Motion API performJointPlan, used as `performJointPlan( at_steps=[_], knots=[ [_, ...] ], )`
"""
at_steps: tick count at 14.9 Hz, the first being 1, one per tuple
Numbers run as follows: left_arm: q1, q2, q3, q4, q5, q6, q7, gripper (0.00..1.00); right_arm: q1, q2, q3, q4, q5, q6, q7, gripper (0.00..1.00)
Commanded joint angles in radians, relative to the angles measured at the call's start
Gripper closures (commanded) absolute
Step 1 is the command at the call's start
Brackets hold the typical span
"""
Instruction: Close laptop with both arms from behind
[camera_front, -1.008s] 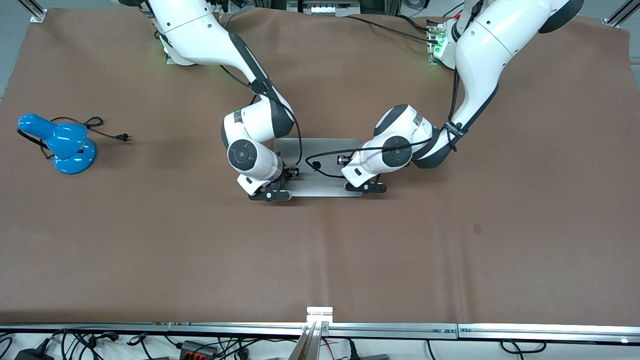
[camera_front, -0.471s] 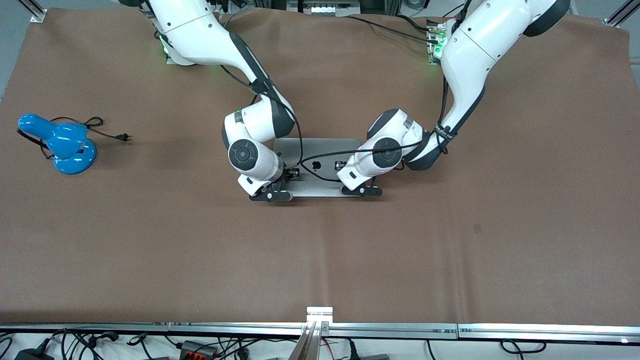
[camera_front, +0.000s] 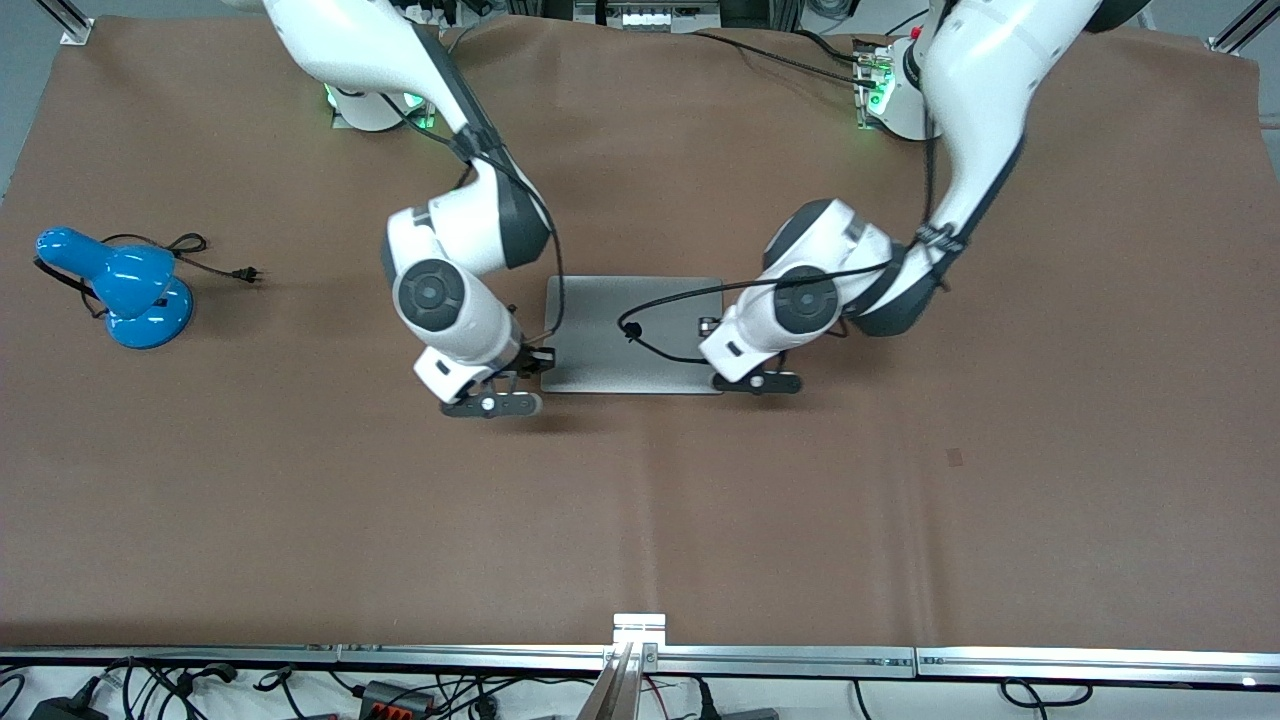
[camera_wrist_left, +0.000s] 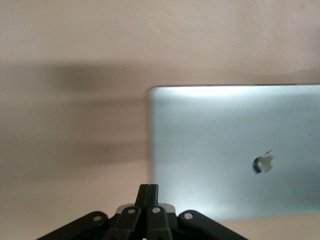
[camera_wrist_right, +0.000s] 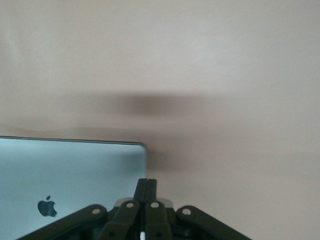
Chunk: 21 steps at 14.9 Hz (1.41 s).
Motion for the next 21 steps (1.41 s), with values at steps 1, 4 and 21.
performJointPlan(
  at_steps=[1,4,21],
  knots=[
    [0.042,-0.155,0.029,-0.043,0.023,-0.108,0.071,1.0,-0.002,-0.093,-0.077,-0.021,-0.034,-0.095,-0.098,1.0],
    [0.046,-0.29,0.146,-0.043,0.012,-0.246,0.25,1.0,-0.002,-0.167,-0.174,-0.002,-0.042,-0.225,-0.195,1.0],
    [0.158,-0.579,0.39,-0.06,-0.02,-0.386,0.471,0.0,-0.526,-0.231,0.109,0.319,-0.141,-0.456,-0.217,0.0]
  ],
)
